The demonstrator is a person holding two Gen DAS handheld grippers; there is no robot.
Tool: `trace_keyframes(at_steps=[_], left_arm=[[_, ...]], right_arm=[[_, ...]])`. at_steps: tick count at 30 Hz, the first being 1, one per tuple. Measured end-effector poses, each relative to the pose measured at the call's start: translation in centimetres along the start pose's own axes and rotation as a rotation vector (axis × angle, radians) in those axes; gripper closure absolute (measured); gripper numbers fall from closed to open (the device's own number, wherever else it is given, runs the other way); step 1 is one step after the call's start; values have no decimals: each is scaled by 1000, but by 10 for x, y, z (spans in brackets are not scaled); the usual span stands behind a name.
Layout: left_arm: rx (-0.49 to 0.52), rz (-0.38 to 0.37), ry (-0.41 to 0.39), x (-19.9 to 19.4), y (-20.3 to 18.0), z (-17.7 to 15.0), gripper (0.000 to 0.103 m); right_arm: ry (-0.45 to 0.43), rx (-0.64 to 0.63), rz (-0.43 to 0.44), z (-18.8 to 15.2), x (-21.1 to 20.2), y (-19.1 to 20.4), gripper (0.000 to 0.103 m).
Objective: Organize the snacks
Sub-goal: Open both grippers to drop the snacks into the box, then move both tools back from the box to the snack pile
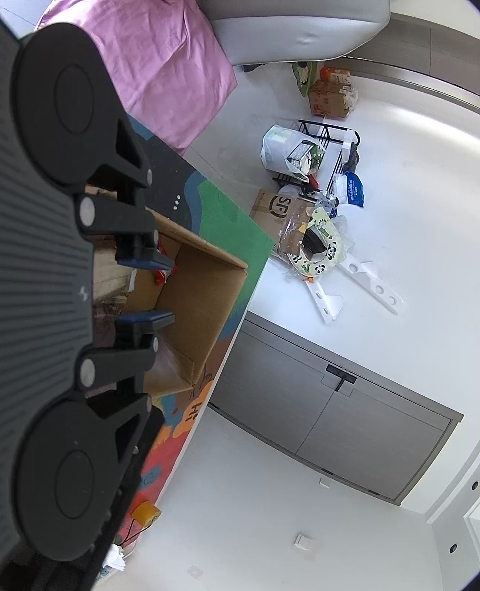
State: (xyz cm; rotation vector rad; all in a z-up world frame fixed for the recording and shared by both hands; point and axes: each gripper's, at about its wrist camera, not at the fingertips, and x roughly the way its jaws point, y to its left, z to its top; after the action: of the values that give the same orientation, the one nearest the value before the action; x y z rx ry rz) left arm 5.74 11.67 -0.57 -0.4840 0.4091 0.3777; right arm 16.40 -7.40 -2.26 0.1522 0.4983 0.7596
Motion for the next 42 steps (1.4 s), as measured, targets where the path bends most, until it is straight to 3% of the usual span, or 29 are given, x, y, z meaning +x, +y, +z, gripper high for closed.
trace_keyframes(at_steps=[4, 8, 15, 23, 30, 42], left_arm=[[10, -8, 0, -1, -7, -1, 69], [29, -16, 8, -2, -19, -4, 48], [80, -32, 17, -5, -44, -12, 28], [132, -52, 21, -9, -71, -23, 21], [155, -69, 47, -8, -94, -34, 18], [229, -136, 68, -1, -148, -54, 17]], right_arm=[[-20, 16, -21, 4, -10, -9, 48], [-22, 27, -43, 3, -19, -18, 48], [-27, 60, -87, 0, -37, -40, 45], [-39, 97, -124, -2, -60, -64, 31], [-63, 117, -186, -4, -82, -83, 6], [-97, 161, -270, -10, -114, -130, 1]])
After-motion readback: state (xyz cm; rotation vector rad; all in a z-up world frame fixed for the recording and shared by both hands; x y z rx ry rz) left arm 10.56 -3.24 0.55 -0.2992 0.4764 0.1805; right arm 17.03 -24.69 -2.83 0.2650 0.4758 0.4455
